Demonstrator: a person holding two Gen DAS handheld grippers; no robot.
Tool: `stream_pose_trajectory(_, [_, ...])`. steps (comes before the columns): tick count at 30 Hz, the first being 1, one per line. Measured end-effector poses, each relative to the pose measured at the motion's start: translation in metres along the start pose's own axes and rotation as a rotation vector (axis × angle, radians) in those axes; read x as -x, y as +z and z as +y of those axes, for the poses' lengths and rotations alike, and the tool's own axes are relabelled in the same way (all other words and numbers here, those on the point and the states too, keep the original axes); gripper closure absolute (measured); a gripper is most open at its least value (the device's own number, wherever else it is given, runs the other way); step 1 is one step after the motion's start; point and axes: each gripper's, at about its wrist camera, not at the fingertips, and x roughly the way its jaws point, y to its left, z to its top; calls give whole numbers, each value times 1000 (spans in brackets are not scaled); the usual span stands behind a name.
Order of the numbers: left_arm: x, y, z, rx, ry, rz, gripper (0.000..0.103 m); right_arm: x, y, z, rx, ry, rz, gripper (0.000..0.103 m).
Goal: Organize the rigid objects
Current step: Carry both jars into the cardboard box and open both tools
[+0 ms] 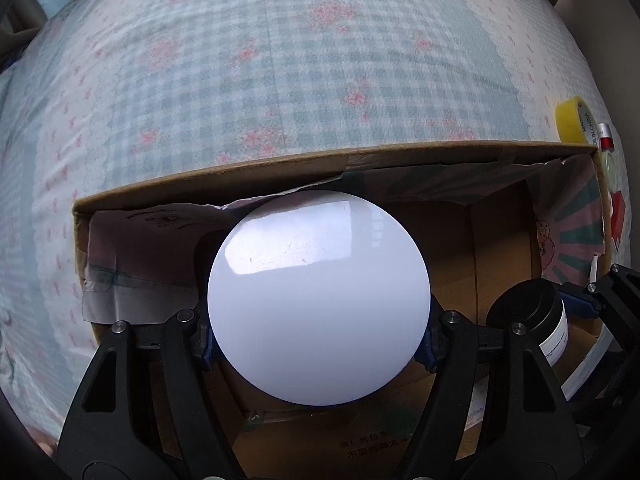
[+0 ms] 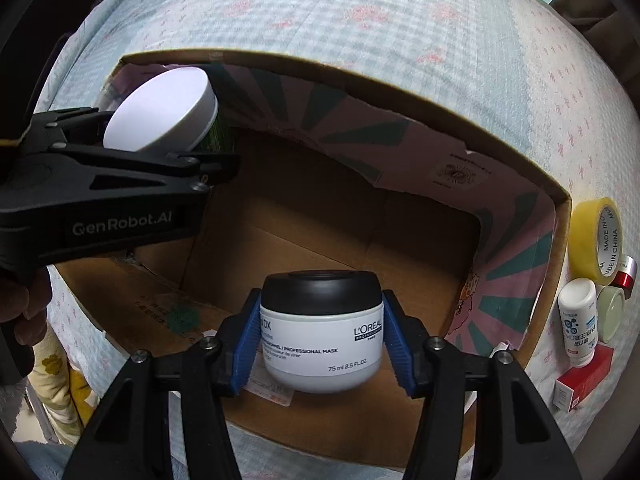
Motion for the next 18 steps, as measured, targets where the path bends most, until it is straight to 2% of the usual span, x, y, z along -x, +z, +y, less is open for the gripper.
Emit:
stream_pose_trajectory(3, [-3,2,1,13,-7,10,35,-4,-2,2,32,-14,7,51])
stream_pose_trajectory(7, [-5,3,-4,-21,20,23,35,-6,2,1,14,36,-5,51])
stream_pose_trajectory(8, [-4,3,-6,-27,18,12,32,-6,3,1,9,39,-14,51])
stream_pose_trajectory(9, [-1,2,-6,-28,-10,-4,27,-6,4,1,6,38,-32,51])
stream_pose_trajectory(10, [5,2,-5,-23,-46,-18,4,-5,5,1,4,40,-53,49])
stream_pose_trajectory(11, [12,2,-4,-14,-60,-35,0,-4,5,1,-1,42,-64,43])
stream_pose_trajectory(12, [17,3,-3,-8,-48,-41,0,-4,7,0,-9,38,-69,15])
stream_pose_trajectory(13, [22,3,-2,-6,-38,-42,0,-3,6,-1,-14,39,-82,0])
stream_pose_trajectory(15, [29,3,1,-8,-33,-43,0,-1,0,-1,-20,45,-105,0])
stream_pose_trajectory(18, [40,2,8,-20,-6,-54,0,0,-7,-3,-36,36,-82,0])
